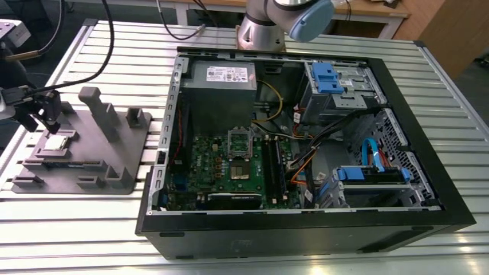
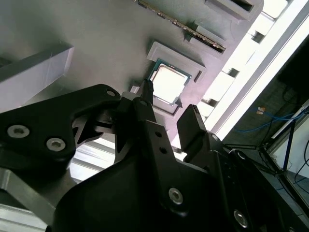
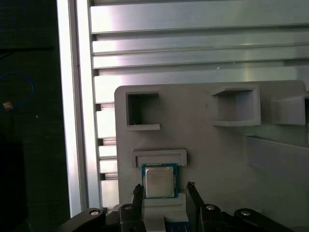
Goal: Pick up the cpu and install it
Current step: 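Pick up the cpu and move it towards the insertion slot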
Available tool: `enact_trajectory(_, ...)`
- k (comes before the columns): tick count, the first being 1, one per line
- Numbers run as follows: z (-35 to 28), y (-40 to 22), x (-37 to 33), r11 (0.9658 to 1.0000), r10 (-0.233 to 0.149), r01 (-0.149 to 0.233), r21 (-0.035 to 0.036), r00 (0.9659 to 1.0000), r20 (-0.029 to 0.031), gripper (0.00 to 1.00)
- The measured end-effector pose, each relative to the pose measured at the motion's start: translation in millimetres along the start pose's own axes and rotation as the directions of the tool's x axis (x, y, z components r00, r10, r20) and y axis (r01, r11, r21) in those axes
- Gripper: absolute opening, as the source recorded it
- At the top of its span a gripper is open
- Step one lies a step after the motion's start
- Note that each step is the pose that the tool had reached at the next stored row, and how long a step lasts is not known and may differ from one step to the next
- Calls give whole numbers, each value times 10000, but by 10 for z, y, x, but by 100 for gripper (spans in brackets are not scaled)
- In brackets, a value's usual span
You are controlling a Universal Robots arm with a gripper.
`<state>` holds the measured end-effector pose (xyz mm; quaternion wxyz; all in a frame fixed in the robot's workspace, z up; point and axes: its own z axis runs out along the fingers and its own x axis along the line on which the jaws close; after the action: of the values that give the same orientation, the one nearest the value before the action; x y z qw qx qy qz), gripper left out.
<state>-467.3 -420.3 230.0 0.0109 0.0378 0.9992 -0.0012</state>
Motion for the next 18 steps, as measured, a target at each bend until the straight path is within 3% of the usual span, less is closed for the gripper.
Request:
enact_trajectory(12,180,0,4,10000,-1,1,13,10000,3,47)
enact_trajectory(18,186,0,4,10000,-1,1,17,10000,2,47)
